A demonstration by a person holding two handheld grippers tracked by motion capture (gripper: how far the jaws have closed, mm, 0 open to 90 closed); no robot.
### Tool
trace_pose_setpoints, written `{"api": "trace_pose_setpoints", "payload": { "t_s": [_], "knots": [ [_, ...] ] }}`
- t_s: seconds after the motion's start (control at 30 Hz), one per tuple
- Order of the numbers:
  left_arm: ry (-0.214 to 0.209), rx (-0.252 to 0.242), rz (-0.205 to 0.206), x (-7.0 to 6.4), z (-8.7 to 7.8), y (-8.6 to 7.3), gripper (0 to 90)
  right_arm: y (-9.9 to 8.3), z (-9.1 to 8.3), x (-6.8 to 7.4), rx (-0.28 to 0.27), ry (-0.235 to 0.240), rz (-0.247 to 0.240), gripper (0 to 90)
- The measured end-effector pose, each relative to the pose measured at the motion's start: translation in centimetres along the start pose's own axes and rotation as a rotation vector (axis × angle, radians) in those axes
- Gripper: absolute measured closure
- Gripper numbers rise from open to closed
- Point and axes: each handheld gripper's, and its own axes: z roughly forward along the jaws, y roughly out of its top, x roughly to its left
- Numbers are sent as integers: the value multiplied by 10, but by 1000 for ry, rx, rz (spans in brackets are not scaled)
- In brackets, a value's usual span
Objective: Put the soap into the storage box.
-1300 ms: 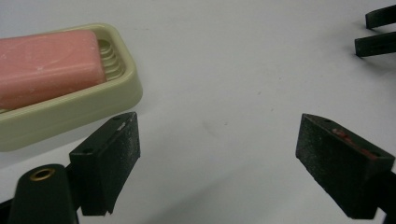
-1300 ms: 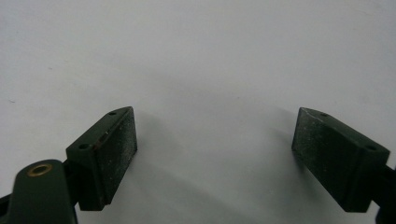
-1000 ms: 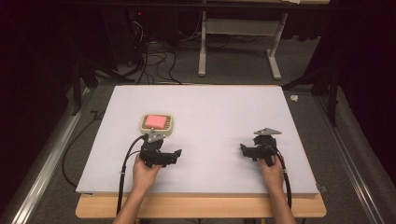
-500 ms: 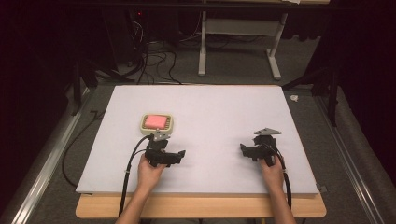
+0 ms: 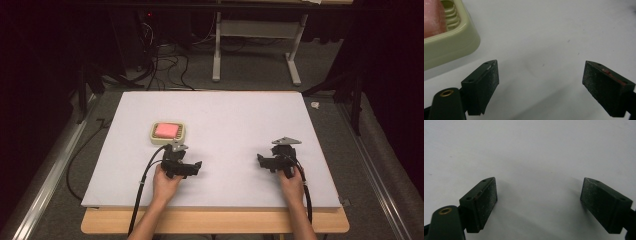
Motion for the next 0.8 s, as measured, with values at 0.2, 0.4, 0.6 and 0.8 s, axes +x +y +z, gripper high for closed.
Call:
{"api": "trace_pose_setpoints", "payload": {
  "t_s": [0.2,0.4,0.6,0.8],
  "knots": [
    [33,-2,21,-2,10,0,146,0,0,0,0,0,0,146],
    [66,6,48,-5,20,-4,132,0,0,0,0,0,0,146],
    [69,0,47,-6,20,-5,135,0,0,0,1,-1,1,146],
    [70,-3,44,-6,20,-6,137,0,0,0,1,0,1,146]
  ]
}}
